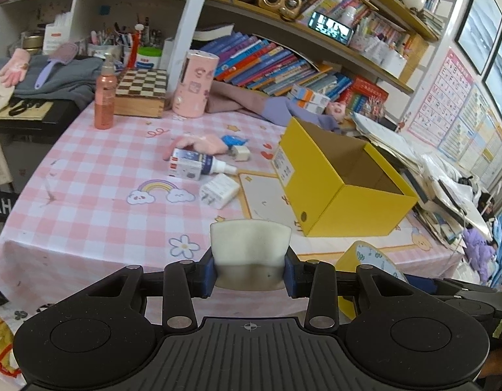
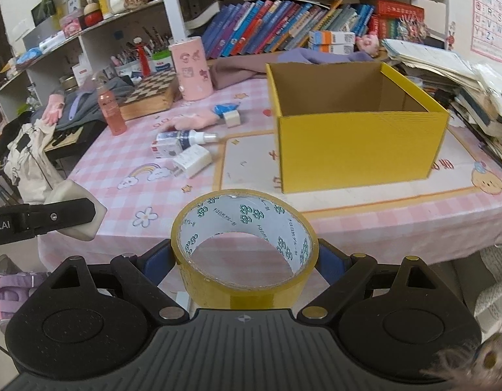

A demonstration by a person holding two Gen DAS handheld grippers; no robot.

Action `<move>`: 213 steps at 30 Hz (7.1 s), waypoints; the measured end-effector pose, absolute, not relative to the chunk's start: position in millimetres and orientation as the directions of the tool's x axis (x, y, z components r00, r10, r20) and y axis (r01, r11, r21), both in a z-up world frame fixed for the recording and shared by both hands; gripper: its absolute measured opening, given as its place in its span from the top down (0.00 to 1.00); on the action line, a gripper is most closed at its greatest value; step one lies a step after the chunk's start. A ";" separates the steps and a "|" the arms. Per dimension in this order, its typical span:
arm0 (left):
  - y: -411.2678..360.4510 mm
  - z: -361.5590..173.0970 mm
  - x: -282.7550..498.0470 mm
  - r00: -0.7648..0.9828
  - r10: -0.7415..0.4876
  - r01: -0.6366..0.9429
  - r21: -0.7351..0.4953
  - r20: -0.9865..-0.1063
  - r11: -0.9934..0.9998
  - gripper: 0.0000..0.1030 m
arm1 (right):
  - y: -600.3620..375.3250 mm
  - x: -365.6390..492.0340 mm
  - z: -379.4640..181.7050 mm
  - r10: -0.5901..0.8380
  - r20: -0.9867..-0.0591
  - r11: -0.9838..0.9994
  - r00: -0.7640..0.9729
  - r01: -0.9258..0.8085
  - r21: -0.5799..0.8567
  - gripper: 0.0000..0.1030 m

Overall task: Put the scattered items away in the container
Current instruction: 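Carry the tape roll and eraser with both tools over the yellow box, then lower the tape roll and eraser into the box and open both tools, then withdraw both tools from the box back toward the remaining items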

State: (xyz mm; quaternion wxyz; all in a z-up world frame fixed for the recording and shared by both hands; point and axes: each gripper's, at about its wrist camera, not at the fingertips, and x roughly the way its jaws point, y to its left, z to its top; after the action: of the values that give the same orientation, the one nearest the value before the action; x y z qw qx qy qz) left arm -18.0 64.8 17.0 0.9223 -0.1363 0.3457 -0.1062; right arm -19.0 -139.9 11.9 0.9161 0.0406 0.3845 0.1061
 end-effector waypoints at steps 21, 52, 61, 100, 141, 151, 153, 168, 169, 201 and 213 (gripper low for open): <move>12.2 15.6 -19.3 0.679 -0.390 0.244 -0.310 -0.622 0.919 0.64 | -193.3 -53.1 7.2 0.128 -0.705 0.985 0.698 -0.009 0.170 0.13; -31.4 15.2 4.8 0.627 -0.482 0.354 -0.327 -0.613 0.876 0.65 | -228.6 -52.7 9.8 0.038 -0.706 0.985 0.707 0.093 0.145 0.13; -44.1 14.2 17.8 0.609 -0.510 0.389 -0.331 -0.608 0.860 0.65 | -237.2 -45.4 11.1 0.009 -0.707 0.983 0.707 0.122 0.135 0.13; -110.9 37.1 101.3 0.647 -0.569 0.490 -0.296 -0.507 0.820 0.65 | -292.8 45.9 44.1 0.005 -0.584 0.997 0.812 0.045 0.070 0.13; -166.2 -12.4 260.3 0.605 -0.258 0.382 -0.010 -0.754 0.924 0.64 | -273.0 251.0 -16.3 0.259 -0.797 0.864 0.545 -0.500 -0.061 0.12; -162.8 9.7 241.7 0.689 -0.227 0.334 0.023 -0.688 0.942 0.24 | -279.9 247.5 -8.3 0.246 -0.767 0.886 0.593 -0.458 -0.069 0.05; -159.7 16.8 234.6 0.711 -0.231 0.324 0.018 -0.665 0.946 0.23 | -285.1 244.4 -1.1 0.259 -0.748 0.897 0.611 -0.439 -0.047 0.05; -124.2 55.8 167.7 0.801 -0.260 0.273 -0.058 -0.539 0.960 0.22 | -280.4 173.0 42.5 0.227 -0.583 0.950 0.780 -0.310 -0.044 0.05; -121.6 56.6 163.0 0.803 -0.262 0.273 -0.060 -0.535 0.960 0.22 | -279.5 168.5 43.5 0.221 -0.578 0.952 0.785 -0.302 -0.046 0.05; -26.1 24.8 23.9 0.767 -0.216 0.162 -0.144 -0.604 0.976 0.21 | -206.0 10.3 20.2 0.046 -0.593 0.997 0.804 -0.072 -0.021 0.05; 13.8 16.1 -1.6 0.758 -0.150 0.088 -0.128 -0.635 0.988 0.21 | -164.3 -3.4 12.7 0.107 -0.615 0.991 0.781 -0.134 0.002 0.05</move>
State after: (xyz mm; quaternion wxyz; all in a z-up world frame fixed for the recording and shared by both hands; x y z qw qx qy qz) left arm -1.6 13.8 16.1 0.9364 -0.0451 0.3422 -0.0634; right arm -3.4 -164.3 12.7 0.9434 -0.0206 0.3248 0.0637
